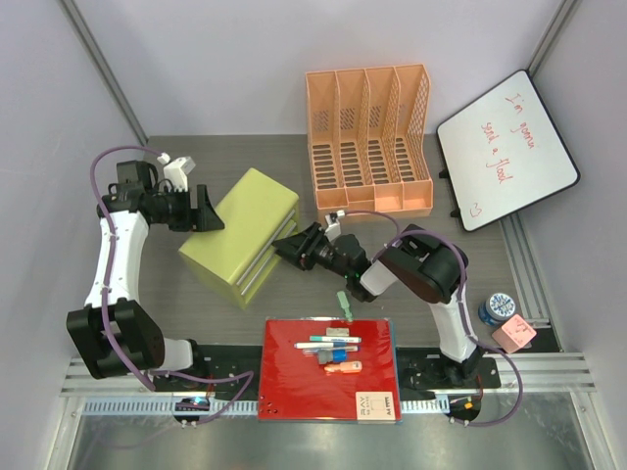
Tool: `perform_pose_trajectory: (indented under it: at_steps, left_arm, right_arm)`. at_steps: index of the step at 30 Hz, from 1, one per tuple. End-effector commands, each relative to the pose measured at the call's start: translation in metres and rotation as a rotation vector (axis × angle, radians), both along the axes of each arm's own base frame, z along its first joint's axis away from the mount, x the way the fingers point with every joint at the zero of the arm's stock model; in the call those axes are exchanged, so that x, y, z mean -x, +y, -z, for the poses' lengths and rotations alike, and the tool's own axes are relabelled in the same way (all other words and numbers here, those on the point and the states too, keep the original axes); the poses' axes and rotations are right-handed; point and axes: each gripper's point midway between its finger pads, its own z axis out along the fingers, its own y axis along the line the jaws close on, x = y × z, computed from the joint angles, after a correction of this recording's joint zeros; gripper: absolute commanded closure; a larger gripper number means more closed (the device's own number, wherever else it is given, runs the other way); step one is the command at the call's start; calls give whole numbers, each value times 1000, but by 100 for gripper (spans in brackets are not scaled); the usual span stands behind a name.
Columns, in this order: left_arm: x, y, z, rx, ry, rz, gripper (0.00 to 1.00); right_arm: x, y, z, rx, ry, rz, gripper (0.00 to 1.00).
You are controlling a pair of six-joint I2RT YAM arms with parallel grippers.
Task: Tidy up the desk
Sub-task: Open the drawer in the storage box.
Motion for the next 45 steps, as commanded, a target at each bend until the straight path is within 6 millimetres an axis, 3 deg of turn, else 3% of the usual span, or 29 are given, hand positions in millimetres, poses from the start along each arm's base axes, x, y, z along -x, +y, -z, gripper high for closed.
perform_pose_trajectory:
  at_steps: [1, 8, 23, 24, 28, 30, 34, 40, 45]
  left_arm:
    - [-2, 13, 3, -81, -16, -3, 23]
    - [-3, 14, 3, -86, -21, 0, 23]
    - [-1, 13, -2, -81, -28, 5, 23]
    - [-1, 12, -2, -82, -33, 9, 23]
    - [0, 13, -1, -86, -29, 10, 23]
    - [0, 13, -2, -86, -31, 9, 23]
    - [0, 12, -2, -80, -28, 10, 23]
    - [0, 12, -3, -81, -35, 10, 23]
    - [-1, 11, -4, -74, -34, 10, 23]
  right_arm:
    - [-4, 4, -20, -70, -52, -9, 47]
    - [-2, -1, -4, -26, -35, -6, 48]
    - [-16, 14, 11, 8, -29, -12, 53]
    - [-16, 16, 8, 2, -35, -17, 54]
    - [-18, 18, 8, -1, -38, -20, 82]
    - [-16, 17, 8, 0, -39, -23, 89]
    - [-11, 9, 8, 14, -45, -14, 99]
    - [9, -15, 7, 65, -46, -6, 99]
    - [31, -38, 19, 112, -16, -6, 99]
